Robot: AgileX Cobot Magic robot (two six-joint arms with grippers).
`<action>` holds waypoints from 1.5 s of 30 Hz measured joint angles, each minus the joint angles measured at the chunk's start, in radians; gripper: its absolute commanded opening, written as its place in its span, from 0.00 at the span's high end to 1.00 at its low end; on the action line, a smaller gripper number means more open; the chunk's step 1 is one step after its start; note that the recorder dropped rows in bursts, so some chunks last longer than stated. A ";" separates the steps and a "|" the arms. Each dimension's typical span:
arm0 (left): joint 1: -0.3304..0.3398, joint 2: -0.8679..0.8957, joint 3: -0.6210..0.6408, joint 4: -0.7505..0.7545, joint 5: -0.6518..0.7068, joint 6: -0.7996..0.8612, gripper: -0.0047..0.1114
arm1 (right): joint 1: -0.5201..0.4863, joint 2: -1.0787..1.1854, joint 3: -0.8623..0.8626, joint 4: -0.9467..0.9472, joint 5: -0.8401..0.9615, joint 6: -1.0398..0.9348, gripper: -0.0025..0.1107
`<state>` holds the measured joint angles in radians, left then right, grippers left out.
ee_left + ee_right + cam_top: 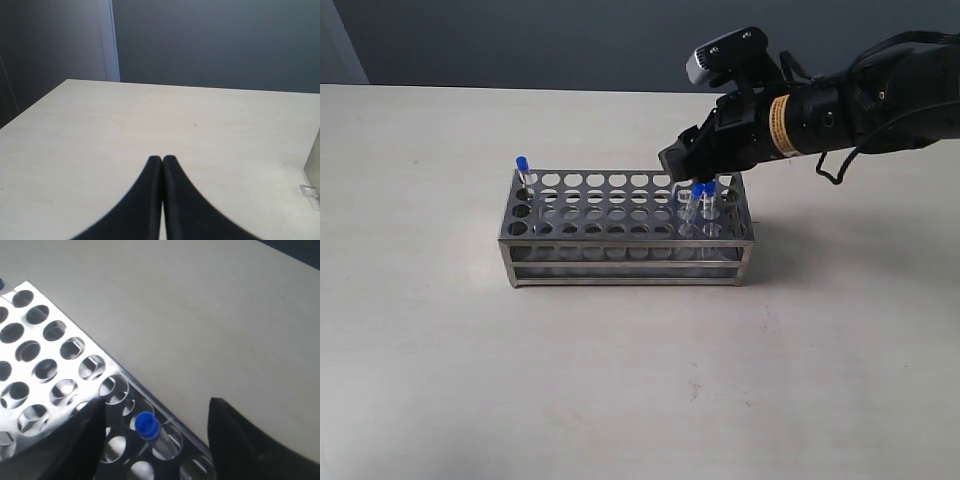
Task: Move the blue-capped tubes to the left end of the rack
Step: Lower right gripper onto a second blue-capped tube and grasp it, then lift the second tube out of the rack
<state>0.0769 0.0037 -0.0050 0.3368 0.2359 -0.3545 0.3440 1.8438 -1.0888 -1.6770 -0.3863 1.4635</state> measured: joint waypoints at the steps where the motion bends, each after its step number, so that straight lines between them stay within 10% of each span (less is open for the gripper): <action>1: 0.000 0.000 0.000 0.000 0.000 0.000 0.96 | 0.000 0.000 0.000 0.002 0.004 -0.005 0.48; 19: 0.000 0.000 0.000 0.000 0.000 0.000 0.96 | 0.000 0.081 -0.030 0.037 0.017 -0.070 0.48; 28: 0.000 0.000 0.000 0.000 0.000 0.000 0.96 | 0.000 0.090 -0.049 0.064 0.029 -0.070 0.97; 45: 0.000 0.000 0.000 0.000 0.000 0.000 0.96 | 0.000 -0.048 -0.049 0.028 -0.009 -0.073 0.99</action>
<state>0.0769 0.0037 -0.0050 0.3368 0.2359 -0.3545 0.3440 1.7954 -1.1383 -1.6493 -0.3950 1.3909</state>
